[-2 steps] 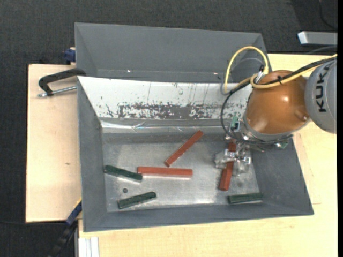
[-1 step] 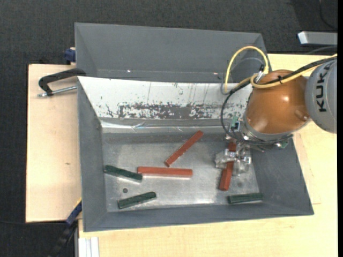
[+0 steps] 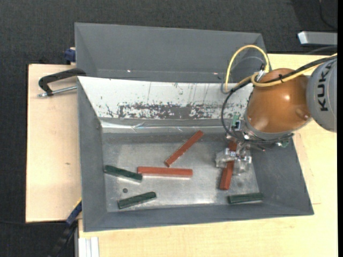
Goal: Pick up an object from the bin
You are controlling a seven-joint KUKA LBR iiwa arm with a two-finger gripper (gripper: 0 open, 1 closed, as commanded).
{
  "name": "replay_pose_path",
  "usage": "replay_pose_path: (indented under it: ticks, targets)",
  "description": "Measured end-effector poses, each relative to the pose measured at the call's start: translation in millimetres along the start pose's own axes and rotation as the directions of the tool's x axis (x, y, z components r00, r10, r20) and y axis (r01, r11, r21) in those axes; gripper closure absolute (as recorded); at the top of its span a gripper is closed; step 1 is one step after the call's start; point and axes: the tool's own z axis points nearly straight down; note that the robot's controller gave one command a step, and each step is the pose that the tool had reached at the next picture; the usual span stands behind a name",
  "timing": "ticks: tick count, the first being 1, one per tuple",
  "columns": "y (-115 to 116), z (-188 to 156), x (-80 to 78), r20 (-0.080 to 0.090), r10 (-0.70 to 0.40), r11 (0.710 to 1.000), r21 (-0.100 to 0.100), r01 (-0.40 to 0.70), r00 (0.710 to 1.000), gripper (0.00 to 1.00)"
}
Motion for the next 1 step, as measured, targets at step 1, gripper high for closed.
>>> replay_pose_path:
  ticks: [1]
  targets:
    - [1.1,-10.1,-0.3,-0.001,0.0,1.0,-0.005,0.0,1.0,1.0]
